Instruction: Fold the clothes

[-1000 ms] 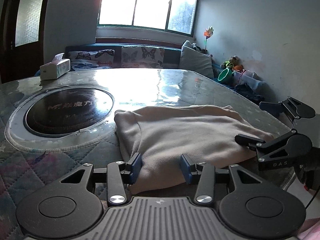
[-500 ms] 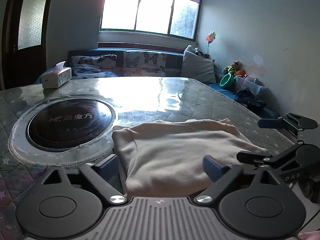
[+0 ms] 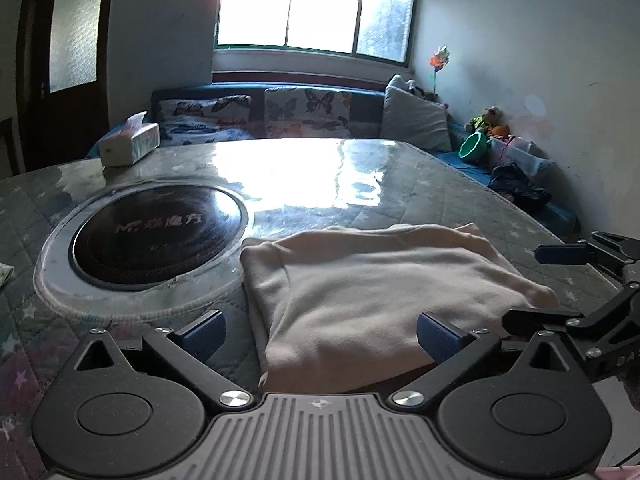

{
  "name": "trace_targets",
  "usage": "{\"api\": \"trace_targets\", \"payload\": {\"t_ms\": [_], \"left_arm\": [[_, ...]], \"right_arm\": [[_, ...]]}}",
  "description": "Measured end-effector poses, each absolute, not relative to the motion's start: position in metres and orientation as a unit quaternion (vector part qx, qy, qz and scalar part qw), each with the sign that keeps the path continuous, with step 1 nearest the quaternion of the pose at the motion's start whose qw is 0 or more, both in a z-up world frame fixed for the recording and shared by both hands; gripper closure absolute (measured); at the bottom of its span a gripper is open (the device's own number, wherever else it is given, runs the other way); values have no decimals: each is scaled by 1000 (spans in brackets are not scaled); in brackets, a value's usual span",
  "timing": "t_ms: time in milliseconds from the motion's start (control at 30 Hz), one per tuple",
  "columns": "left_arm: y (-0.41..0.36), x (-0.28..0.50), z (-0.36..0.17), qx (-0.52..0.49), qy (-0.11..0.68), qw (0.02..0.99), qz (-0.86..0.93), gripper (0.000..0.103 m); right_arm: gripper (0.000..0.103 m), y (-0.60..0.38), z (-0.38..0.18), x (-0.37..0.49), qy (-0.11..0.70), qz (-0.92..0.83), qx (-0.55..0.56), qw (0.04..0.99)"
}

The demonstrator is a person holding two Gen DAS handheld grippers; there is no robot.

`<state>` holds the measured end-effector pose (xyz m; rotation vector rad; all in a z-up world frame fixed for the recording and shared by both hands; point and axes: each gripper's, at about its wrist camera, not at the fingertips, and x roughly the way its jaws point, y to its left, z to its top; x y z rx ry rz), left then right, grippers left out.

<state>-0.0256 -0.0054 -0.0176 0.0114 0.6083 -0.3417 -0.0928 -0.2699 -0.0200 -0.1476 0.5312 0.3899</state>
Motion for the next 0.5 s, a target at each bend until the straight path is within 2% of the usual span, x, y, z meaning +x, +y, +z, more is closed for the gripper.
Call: {"api": "trace_targets", "payload": {"t_ms": [500], "left_arm": [[-4,-30,-17,16,312,939,-145,0]], "right_arm": [[0,-254,-16,-107,268,213,-79,936]]}}
